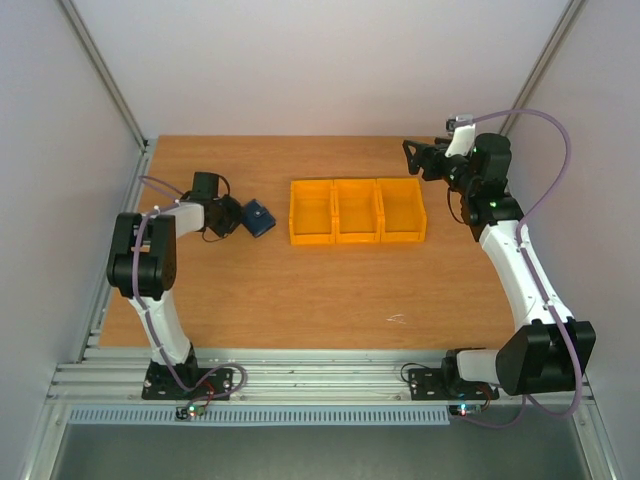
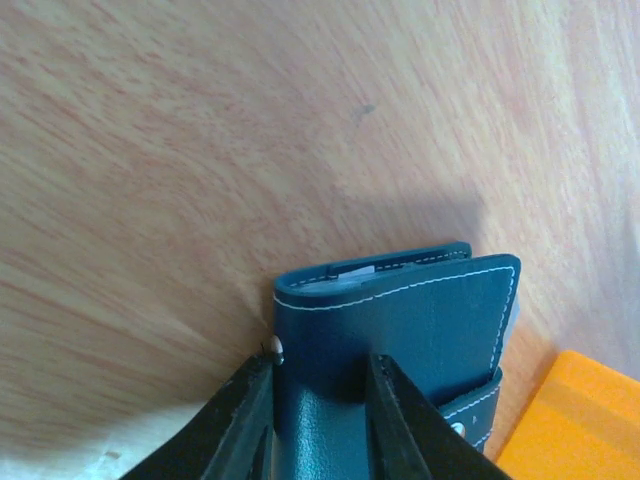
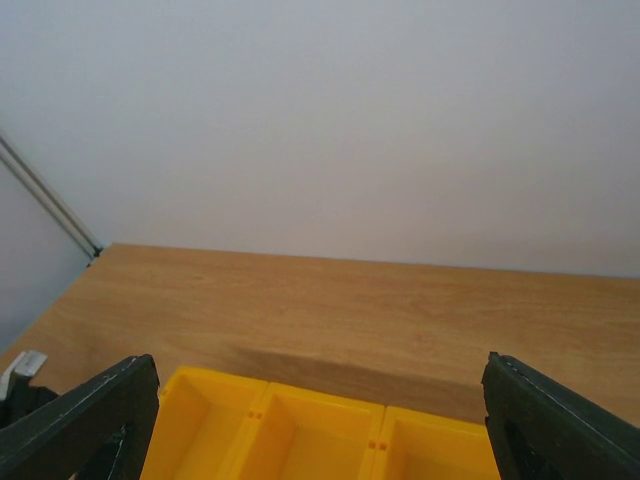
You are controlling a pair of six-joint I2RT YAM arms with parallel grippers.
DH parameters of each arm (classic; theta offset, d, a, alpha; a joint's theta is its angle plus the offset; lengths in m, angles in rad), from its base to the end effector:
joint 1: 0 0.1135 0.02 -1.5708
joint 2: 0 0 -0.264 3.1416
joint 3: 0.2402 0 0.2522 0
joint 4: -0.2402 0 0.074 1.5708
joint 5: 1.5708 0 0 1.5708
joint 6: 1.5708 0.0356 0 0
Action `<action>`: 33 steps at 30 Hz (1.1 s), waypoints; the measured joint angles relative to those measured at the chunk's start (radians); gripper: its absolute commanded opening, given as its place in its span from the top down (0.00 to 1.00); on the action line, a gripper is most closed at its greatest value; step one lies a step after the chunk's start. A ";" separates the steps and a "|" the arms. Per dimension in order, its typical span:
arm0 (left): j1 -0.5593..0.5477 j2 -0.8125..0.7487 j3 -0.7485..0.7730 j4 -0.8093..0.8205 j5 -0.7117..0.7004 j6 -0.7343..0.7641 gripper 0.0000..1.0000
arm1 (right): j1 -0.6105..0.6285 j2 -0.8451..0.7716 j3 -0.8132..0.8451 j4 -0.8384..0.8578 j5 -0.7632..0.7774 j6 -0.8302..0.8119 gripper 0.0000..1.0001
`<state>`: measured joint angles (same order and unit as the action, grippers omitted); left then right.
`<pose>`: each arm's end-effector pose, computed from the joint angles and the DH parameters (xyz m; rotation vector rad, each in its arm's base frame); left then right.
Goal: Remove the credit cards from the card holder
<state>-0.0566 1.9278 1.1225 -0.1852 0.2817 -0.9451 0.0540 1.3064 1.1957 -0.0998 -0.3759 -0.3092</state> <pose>0.3834 -0.0316 0.1353 -1.0475 2.4642 -0.7163 0.3047 0.0296 0.3785 -0.5803 1.6709 0.1498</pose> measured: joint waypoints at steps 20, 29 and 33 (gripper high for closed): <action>0.003 -0.230 -0.138 0.121 0.142 0.235 1.00 | 0.106 0.023 0.113 -0.090 -0.120 -0.023 0.10; 0.001 -0.779 -0.260 0.156 0.338 0.649 1.00 | 0.287 0.108 0.301 -0.161 -0.402 -0.027 0.02; -0.006 -0.941 -0.264 0.220 0.486 0.764 1.00 | 0.397 0.163 0.408 -0.239 -0.488 -0.074 0.02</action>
<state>-0.0624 0.9871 0.8585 0.0349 0.7673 -0.1806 0.4507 1.4689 1.6035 -0.3386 -0.8639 -0.3828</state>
